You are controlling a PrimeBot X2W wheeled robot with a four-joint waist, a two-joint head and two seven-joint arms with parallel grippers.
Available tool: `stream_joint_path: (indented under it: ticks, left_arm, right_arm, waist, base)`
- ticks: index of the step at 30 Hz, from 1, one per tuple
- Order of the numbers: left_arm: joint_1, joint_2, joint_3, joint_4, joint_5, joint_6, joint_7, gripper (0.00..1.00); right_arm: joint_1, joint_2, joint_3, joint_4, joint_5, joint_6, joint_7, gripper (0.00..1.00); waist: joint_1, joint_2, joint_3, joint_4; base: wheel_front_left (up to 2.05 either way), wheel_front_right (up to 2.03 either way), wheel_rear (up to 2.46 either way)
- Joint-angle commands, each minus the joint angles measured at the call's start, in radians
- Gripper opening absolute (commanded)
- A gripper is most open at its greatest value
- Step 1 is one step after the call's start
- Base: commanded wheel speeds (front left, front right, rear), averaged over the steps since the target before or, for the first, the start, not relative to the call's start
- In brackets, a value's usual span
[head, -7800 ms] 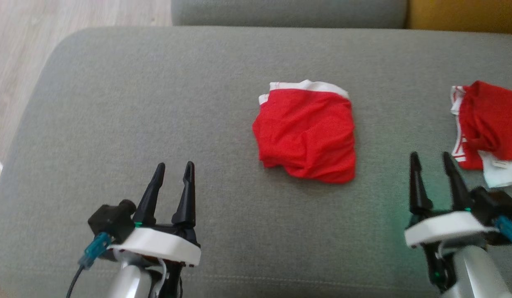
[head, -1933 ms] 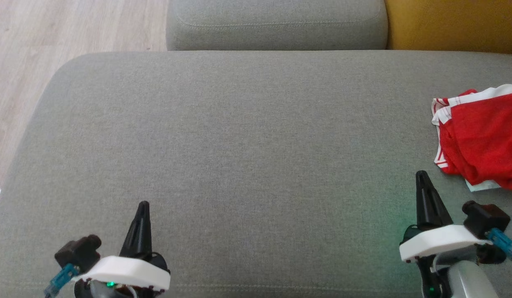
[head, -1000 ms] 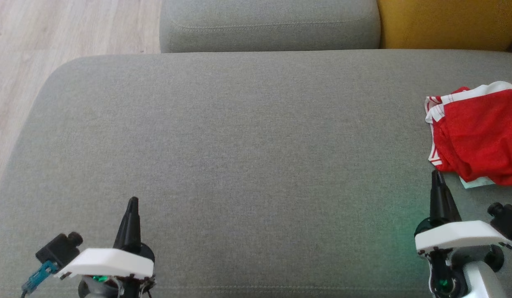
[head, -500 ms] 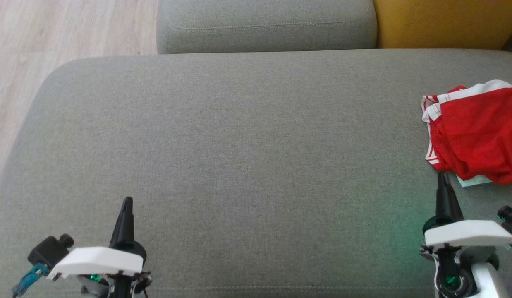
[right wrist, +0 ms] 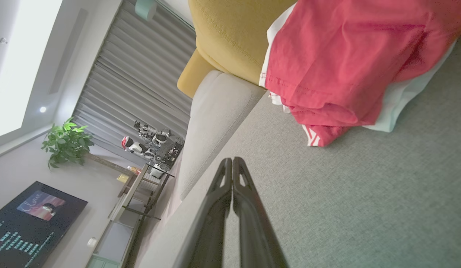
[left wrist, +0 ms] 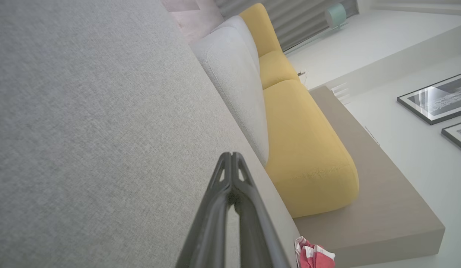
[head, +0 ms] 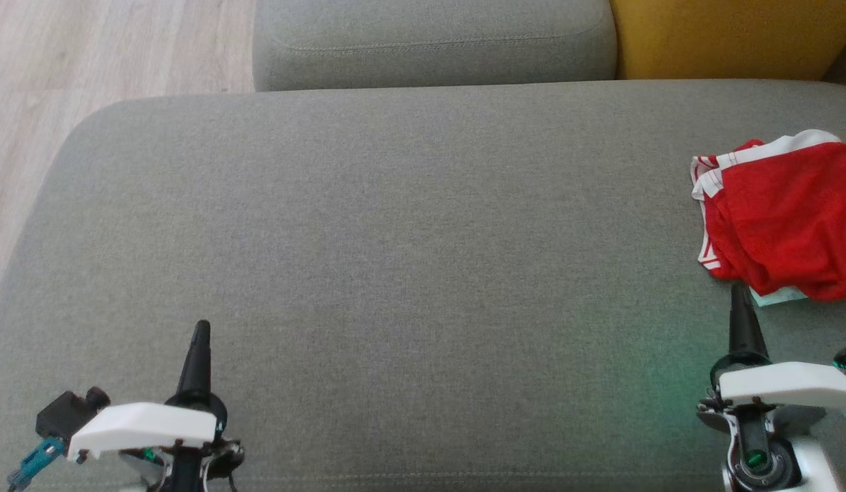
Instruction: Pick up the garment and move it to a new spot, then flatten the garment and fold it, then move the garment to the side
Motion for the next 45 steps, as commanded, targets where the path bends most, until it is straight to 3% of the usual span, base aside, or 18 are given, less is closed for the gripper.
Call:
stream_joint_path:
  ticks: [1,45]
  left_arm:
    - [-0.061,0.016,0.029,-0.025,-0.025,-0.007,0.005,0.0]
    - [-0.11,0.018,0.126,0.001,-0.45,-0.037,0.136,0.0]
  right_arm:
    - [-0.038,-0.003,0.006,-0.039,0.031,-0.001,0.01,0.0]
    - [-0.037,-0.001,-0.033,-0.071,0.575,-0.001,0.137,0.0]
  waist:
    - [0.0,0.0,0.0,-0.001]
    - [0.0,0.0,-0.005,-0.031]
  base:
    - [0.0,0.0,0.0]
    - [0.0,0.0,0.0]
